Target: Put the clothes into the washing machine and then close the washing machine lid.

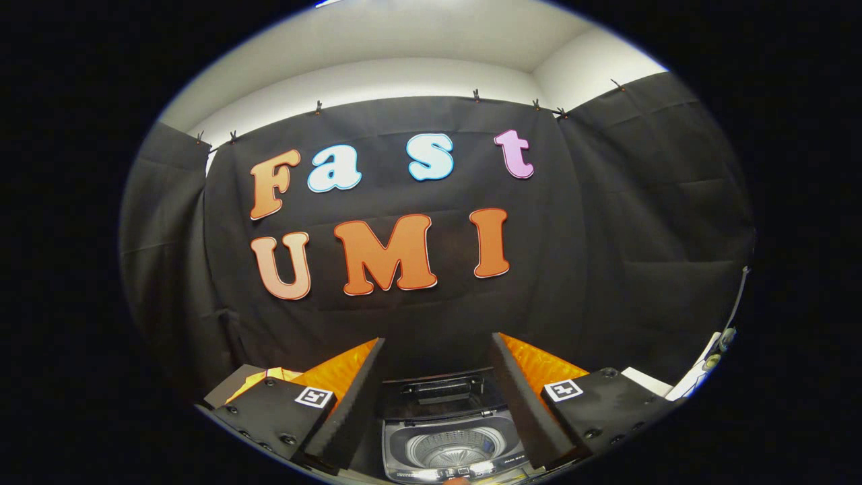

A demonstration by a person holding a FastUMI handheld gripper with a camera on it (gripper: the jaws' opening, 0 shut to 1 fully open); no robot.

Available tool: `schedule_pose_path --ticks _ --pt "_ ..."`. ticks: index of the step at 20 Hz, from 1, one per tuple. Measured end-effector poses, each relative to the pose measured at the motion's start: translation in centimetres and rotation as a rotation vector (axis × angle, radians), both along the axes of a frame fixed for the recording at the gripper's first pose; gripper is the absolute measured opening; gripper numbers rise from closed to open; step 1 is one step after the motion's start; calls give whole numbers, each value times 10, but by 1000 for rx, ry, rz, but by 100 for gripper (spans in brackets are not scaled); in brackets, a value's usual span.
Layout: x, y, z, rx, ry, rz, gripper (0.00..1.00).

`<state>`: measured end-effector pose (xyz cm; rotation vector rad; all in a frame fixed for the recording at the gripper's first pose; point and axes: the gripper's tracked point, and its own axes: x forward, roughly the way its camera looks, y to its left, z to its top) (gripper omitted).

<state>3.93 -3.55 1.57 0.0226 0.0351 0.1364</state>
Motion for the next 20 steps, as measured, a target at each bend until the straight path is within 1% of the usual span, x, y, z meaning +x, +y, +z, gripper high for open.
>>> schedule_pose_path --ticks 6,11,15,17,20 --pt "9 -11 -12 10 42 35 98" --pt "10 14 -21 -7 68 58 98" --pt "9 68 -39 7 102 81 98" --pt "9 105 -51 -1 120 92 98" --pt "9 175 -76 -41 164 116 98"
